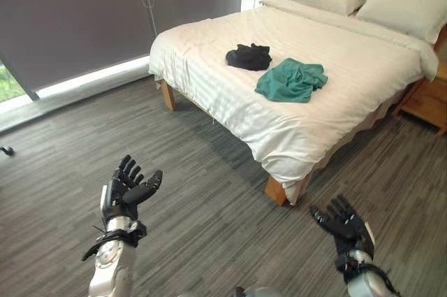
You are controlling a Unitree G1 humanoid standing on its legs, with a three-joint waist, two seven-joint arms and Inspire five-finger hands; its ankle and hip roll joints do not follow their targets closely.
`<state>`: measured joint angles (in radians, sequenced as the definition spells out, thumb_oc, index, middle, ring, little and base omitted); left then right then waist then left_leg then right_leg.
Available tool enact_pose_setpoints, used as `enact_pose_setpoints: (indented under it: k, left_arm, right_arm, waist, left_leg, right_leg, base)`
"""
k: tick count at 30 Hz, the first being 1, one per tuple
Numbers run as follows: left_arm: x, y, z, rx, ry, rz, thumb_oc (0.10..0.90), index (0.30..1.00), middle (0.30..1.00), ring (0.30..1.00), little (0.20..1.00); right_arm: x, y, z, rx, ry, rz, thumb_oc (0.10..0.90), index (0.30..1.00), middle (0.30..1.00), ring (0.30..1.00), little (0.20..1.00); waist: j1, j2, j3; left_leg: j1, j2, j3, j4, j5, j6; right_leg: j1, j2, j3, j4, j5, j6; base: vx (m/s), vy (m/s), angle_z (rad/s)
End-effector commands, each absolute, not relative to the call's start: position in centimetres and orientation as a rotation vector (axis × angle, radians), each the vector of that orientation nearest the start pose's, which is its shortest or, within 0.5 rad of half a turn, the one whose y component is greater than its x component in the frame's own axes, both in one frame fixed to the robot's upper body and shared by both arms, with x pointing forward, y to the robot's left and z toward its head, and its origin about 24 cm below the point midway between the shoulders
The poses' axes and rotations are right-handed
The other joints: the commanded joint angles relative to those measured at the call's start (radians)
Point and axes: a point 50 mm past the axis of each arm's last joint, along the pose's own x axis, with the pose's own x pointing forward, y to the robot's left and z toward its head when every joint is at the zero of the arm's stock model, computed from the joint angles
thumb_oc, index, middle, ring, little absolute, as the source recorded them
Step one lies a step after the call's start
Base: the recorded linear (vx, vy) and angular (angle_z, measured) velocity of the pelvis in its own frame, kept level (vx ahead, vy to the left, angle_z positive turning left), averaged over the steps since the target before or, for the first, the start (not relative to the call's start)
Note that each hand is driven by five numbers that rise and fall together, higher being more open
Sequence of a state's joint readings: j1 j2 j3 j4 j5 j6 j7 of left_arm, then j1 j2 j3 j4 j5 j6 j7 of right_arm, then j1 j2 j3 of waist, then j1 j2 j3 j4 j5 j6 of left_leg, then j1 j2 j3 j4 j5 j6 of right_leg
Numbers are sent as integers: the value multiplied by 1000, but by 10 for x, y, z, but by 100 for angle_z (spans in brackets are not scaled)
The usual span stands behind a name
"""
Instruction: Pick up bed clothes into laundry basket.
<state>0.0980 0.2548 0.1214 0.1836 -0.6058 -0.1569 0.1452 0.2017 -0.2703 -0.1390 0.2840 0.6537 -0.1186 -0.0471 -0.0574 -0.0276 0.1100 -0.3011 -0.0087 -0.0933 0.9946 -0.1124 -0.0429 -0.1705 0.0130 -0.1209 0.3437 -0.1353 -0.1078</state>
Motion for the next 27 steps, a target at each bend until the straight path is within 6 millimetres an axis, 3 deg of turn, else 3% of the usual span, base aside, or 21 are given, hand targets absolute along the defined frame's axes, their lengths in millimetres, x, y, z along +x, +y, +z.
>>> enact_pose_setpoints:
  k: [1, 3, 5, 6, 7, 10, 12, 13, 14, 15, 16, 18, 19, 20, 21, 23, 25, 27]
  left_arm:
    - [239, 280, 78, -285, -284, 422, 800, 900, 900, 900, 900]
    - [235, 289, 84, -219, -298, 441, 800, 900, 900, 900, 900]
    - [235, 292, 90, -182, -322, 441, 800, 900, 900, 900, 900]
    - [236, 292, 91, -179, -330, 436, 800, 900, 900, 900, 900]
    - [236, 292, 90, -185, -328, 437, 800, 900, 900, 900, 900]
    - [236, 292, 90, -164, -333, 432, 800, 900, 900, 900, 900]
    - [234, 295, 94, -132, -343, 426, 800, 900, 900, 900, 900]
    - [234, 295, 94, -131, -342, 426, 800, 900, 900, 900, 900]
    - [230, 301, 94, -114, -337, 438, 800, 900, 900, 900, 900]
    - [232, 301, 94, -89, -328, 424, 800, 900, 900, 900, 900]
    - [230, 304, 95, -68, -321, 425, 800, 900, 900, 900, 900]
    - [226, 307, 94, -37, -307, 427, 800, 900, 900, 900, 900]
    - [218, 312, 94, -21, -293, 441, 800, 900, 900, 900, 900]
    - [213, 314, 94, -8, -279, 451, 800, 900, 900, 900, 900]
    - [207, 320, 93, 23, -254, 459, 800, 900, 900, 900, 900]
    - [202, 324, 93, 87, -226, 446, 800, 900, 900, 900, 900]
    - [203, 324, 94, 121, -223, 434, 800, 900, 900, 900, 900]
    - [211, 318, 97, 113, -240, 423, 800, 900, 900, 900, 900]
  right_arm:
    - [225, -274, 35, 283, -75, -337, 800, 900, 900, 900, 900]
    - [223, -276, 43, 200, -90, -304, 800, 900, 900, 900, 900]
    - [222, -279, 54, 138, -130, -304, 800, 900, 900, 900, 900]
    - [220, -281, 70, 61, -198, -292, 800, 900, 900, 900, 900]
    - [218, -283, 71, 20, -198, -296, 800, 900, 900, 900, 900]
    - [212, -290, 72, -55, -186, -328, 800, 900, 900, 900, 900]
    - [211, -291, 70, -46, -180, -343, 800, 900, 900, 900, 900]
    - [211, -290, 70, -46, -179, -343, 800, 900, 900, 900, 900]
    - [211, -292, 68, -20, -174, -355, 800, 900, 900, 900, 900]
    - [212, -290, 61, 8, -153, -364, 800, 900, 900, 900, 900]
    - [212, -289, 59, 49, -154, -367, 800, 900, 900, 900, 900]
    - [218, -289, 58, 62, -153, -388, 800, 900, 900, 900, 900]
    - [221, -284, 57, 151, -174, -397, 800, 900, 900, 900, 900]
    - [220, -281, 51, 226, -169, -405, 800, 900, 900, 900, 900]
    - [216, -276, 46, 294, -167, -403, 800, 900, 900, 900, 900]
    - [207, -283, 41, 261, -136, -430, 800, 900, 900, 900, 900]
    - [196, -300, 40, 183, -115, -483, 800, 900, 900, 900, 900]
    - [188, -313, 43, 142, -125, -540, 800, 900, 900, 900, 900]
  waist:
    - [46, -50, 47]
    - [60, -48, 38]
    - [62, -23, 27]
    - [71, -1, 7]
    - [77, 8, -2]
    - [75, 23, -35]
    - [79, 24, -55]
    - [82, 22, -54]
    - [73, 13, -54]
    - [68, 8, -52]
    - [66, -8, -45]
    - [82, -11, -39]
    - [81, 9, -25]
    - [76, 41, -10]
    - [64, 73, 3]
    - [36, 108, 18]
    - [2, 112, 26]
    - [-33, 97, 26]
  left_leg:
    - [9, 80, -33, -211, 220, -12]
    - [7, 194, -51, -490, 263, -37]
    - [53, 276, -35, -776, 314, -72]
    - [61, 285, -58, -983, 321, -94]
    - [67, 278, -72, -1065, 333, -110]
    - [30, 248, -102, -1082, 330, -137]
    - [45, 243, -102, -1067, 346, -144]
    - [49, 242, -98, -1067, 345, -143]
    - [27, 256, -96, -993, 314, -141]
    - [10, 238, -66, -891, 276, -128]
    - [-6, 212, -51, -822, 241, -119]
    - [18, 175, -9, -788, 177, -62]
    - [56, 159, -5, -799, 158, -35]
    - [90, 152, -8, -816, 153, -10]
    - [124, 137, -8, -832, 142, 18]
    - [175, 109, -25, -856, 123, 59]
    - [216, 79, -57, -873, 111, 76]
    - [262, 38, -91, -892, 103, 88]
  right_leg:
    - [190, -66, 112, -313, 128, 140]
    - [224, -81, 139, -311, 91, 163]
    - [257, -88, 158, -306, 40, 181]
    - [297, -96, 186, -307, -2, 194]
    - [318, -100, 196, -302, -22, 198]
    - [365, -144, 225, -273, -63, 229]
    - [390, -200, 258, -267, -58, 259]
    - [392, -203, 261, -268, -58, 260]
    - [393, -253, 288, -248, -14, 277]
    - [383, -297, 287, -234, 12, 294]
    - [368, -340, 300, -223, 115, 308]
    - [255, -382, 304, -124, 352, 267]
    - [205, -368, 305, -20, 390, 232]
    - [145, -323, 321, 145, 371, 217]
    - [93, -262, 327, 332, 339, 225]
    - [11, -150, 325, 624, 266, 239]
    - [-61, 4, 334, 827, 201, 238]
    - [-175, 142, 317, 879, 151, 246]
  base:
    - [403, 233, -29]
    - [418, 291, -65]
    - [606, 473, -48]
    - [729, 570, -21]
    - [679, 571, -13]
    - [509, 555, -23]
    - [403, 589, -55]
    - [245, 524, -71]
    - [184, 522, -74]
    - [272, 773, -77]
    - [242, 688, -82]
    - [249, 698, -53]
    - [246, 801, -62]
    - [248, 904, -73]
    - [198, 864, -49]
    - [248, 725, 21]
    - [289, 462, 49]
    - [415, 378, 65]
